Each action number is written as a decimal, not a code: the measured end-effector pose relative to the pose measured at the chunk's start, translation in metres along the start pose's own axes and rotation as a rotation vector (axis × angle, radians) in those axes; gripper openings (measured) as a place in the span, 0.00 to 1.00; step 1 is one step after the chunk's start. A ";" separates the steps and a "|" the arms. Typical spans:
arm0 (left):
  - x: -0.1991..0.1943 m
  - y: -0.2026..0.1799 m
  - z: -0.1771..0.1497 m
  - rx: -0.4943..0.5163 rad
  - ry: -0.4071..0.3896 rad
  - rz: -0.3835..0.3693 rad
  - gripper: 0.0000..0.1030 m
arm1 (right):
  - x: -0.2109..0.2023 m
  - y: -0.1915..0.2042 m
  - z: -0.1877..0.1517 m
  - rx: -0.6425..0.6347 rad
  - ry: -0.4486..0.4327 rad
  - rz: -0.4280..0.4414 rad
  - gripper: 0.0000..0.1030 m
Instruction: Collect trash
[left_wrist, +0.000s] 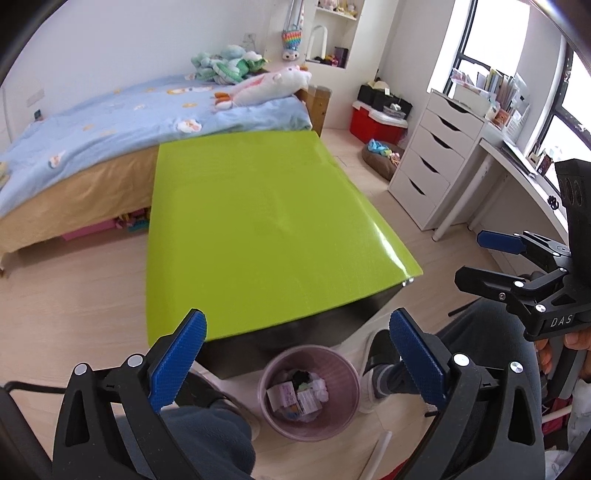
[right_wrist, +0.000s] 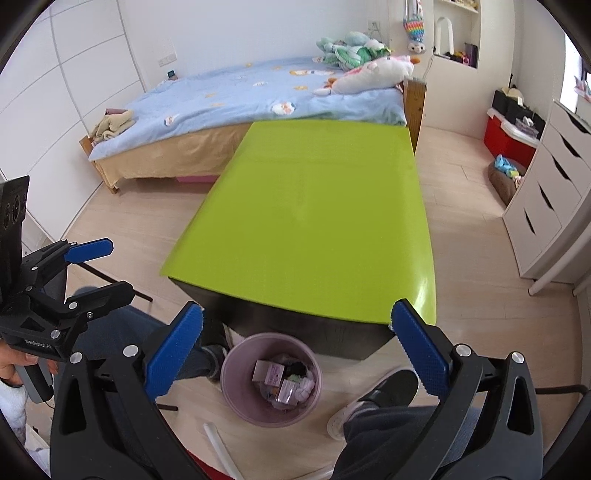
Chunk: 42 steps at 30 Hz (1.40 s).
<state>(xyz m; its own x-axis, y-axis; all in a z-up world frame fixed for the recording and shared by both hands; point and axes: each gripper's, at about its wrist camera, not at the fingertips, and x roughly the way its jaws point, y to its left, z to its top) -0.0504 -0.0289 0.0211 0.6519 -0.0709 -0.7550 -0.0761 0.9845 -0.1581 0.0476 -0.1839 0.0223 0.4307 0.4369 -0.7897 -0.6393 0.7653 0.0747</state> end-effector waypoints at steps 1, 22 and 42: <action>-0.003 0.000 0.004 0.007 -0.011 0.002 0.93 | -0.003 0.000 0.005 -0.003 -0.012 0.001 0.97; -0.021 0.007 0.045 0.015 -0.078 0.007 0.94 | -0.021 0.009 0.048 -0.048 -0.090 0.024 0.97; -0.022 0.005 0.048 0.015 -0.067 0.007 0.94 | -0.017 0.005 0.047 -0.035 -0.082 0.031 0.97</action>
<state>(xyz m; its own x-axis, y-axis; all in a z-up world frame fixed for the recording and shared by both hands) -0.0287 -0.0149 0.0679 0.7002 -0.0537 -0.7120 -0.0699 0.9872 -0.1432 0.0666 -0.1652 0.0644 0.4603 0.4987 -0.7345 -0.6747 0.7342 0.0757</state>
